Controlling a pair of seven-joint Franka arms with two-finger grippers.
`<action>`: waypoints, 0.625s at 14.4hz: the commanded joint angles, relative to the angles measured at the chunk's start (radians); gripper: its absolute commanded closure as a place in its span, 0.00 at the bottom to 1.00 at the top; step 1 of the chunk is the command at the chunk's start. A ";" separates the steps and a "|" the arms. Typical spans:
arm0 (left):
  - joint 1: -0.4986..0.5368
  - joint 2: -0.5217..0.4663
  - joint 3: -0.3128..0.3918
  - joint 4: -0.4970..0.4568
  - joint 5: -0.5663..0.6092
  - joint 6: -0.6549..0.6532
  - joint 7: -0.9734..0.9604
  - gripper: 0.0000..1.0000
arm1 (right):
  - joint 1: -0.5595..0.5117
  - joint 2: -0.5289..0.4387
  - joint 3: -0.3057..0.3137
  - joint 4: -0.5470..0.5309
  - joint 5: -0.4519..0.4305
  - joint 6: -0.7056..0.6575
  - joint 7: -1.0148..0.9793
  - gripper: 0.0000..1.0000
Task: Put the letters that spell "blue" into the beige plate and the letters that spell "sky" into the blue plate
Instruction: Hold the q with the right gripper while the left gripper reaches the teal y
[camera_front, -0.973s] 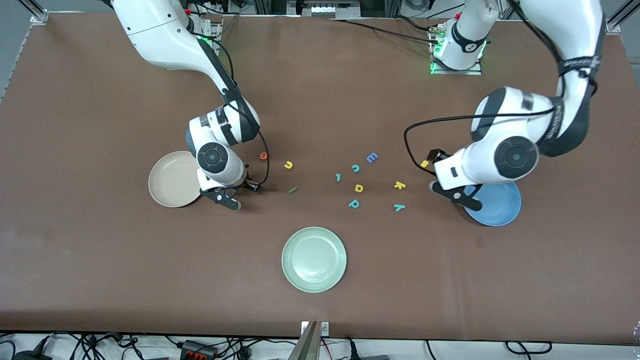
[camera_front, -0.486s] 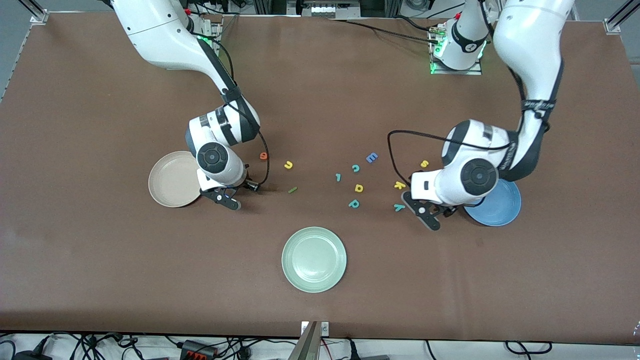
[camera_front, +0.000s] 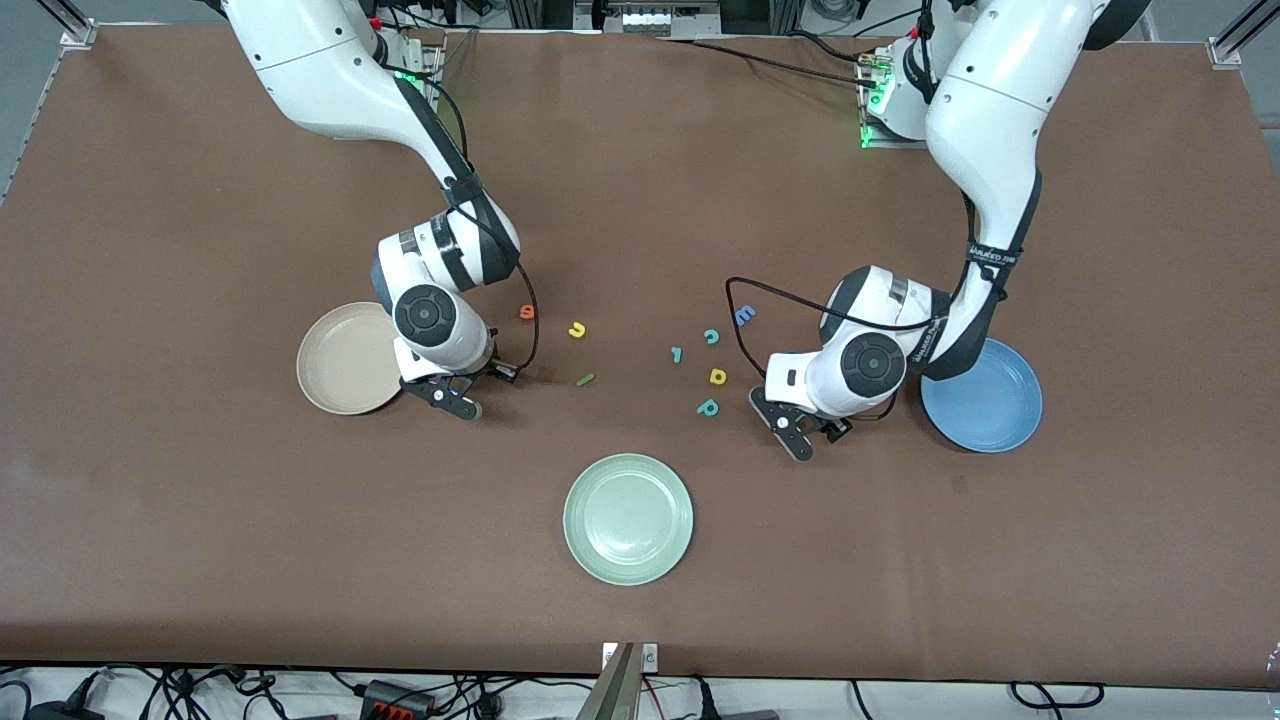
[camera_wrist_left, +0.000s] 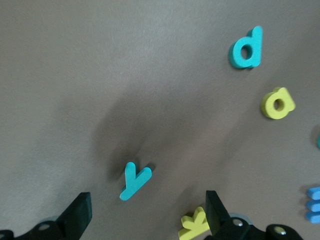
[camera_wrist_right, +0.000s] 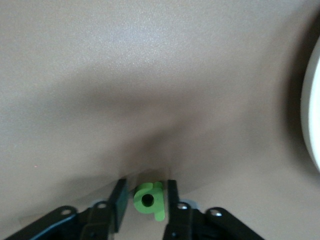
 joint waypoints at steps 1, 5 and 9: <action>-0.008 0.023 0.005 0.019 0.019 0.029 0.022 0.05 | 0.005 -0.019 0.000 -0.022 0.014 0.005 0.008 0.65; -0.008 0.037 0.004 0.020 0.099 0.065 0.022 0.31 | 0.007 -0.022 0.000 -0.022 0.014 0.002 0.005 0.72; -0.009 0.048 0.004 0.020 0.101 0.078 0.021 0.44 | 0.005 -0.038 0.000 -0.018 0.014 -0.013 -0.012 0.76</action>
